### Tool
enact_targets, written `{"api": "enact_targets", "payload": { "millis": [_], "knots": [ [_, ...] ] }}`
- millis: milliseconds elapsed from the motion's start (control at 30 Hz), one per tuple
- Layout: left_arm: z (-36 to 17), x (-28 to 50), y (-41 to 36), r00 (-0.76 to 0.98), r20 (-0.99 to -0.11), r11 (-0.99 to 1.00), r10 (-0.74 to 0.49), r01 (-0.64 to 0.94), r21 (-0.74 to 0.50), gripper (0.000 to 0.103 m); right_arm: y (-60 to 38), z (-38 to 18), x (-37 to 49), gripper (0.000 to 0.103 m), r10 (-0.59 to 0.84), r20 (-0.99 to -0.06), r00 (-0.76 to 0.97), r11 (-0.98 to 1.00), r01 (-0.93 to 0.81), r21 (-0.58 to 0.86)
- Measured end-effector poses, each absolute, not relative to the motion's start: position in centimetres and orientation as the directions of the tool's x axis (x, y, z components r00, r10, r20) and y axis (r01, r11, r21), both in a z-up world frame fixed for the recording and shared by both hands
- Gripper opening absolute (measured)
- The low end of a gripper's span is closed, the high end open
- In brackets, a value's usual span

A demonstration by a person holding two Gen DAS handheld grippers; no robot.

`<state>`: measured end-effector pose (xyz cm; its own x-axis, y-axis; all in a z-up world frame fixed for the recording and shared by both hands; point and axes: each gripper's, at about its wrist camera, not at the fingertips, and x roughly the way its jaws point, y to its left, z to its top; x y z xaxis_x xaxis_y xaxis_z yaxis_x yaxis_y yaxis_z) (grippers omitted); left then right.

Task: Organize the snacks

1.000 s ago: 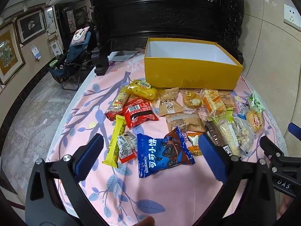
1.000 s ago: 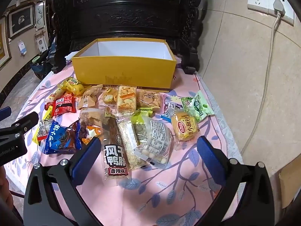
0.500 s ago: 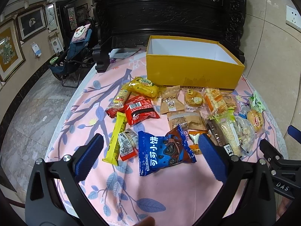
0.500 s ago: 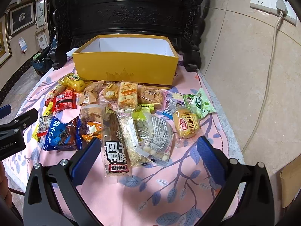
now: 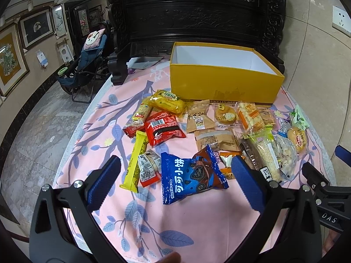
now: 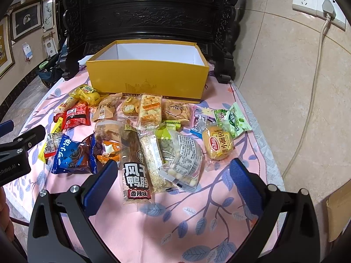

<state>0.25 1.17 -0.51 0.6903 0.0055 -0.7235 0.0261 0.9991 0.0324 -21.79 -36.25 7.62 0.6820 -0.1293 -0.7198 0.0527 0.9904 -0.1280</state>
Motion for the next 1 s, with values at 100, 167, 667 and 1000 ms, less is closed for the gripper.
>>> {"api": "enact_targets", "payload": {
  "millis": [100, 167, 667, 1000],
  "knots": [
    [-0.48, 0.25, 1.15, 0.691, -0.723, 0.999, 0.006, 0.025, 0.033, 0.101, -36.22, 7.6, -21.86, 0.102, -0.127, -0.721, 0.682, 0.991, 0.052, -0.126],
    [-0.51, 0.25, 1.17, 0.69, -0.724, 0.999, 0.006, 0.025, 0.032, 0.101, -36.18, 7.6, -21.92, 0.102, -0.127, -0.721, 0.681, 0.991, 0.052, -0.126],
    [-0.51, 0.21, 1.17, 0.69, -0.723, 0.999, 0.006, 0.026, 0.033, 0.101, -36.01, 7.44, -21.99, 0.102, -0.125, -0.723, 0.679, 0.991, 0.044, -0.13],
    [-0.56, 0.24, 1.19, 0.69, -0.724, 0.999, 0.004, 0.027, 0.031, 0.101, -35.95, 7.29, -22.02, 0.102, -0.123, -0.726, 0.677, 0.991, 0.042, -0.129]
  ]
}}
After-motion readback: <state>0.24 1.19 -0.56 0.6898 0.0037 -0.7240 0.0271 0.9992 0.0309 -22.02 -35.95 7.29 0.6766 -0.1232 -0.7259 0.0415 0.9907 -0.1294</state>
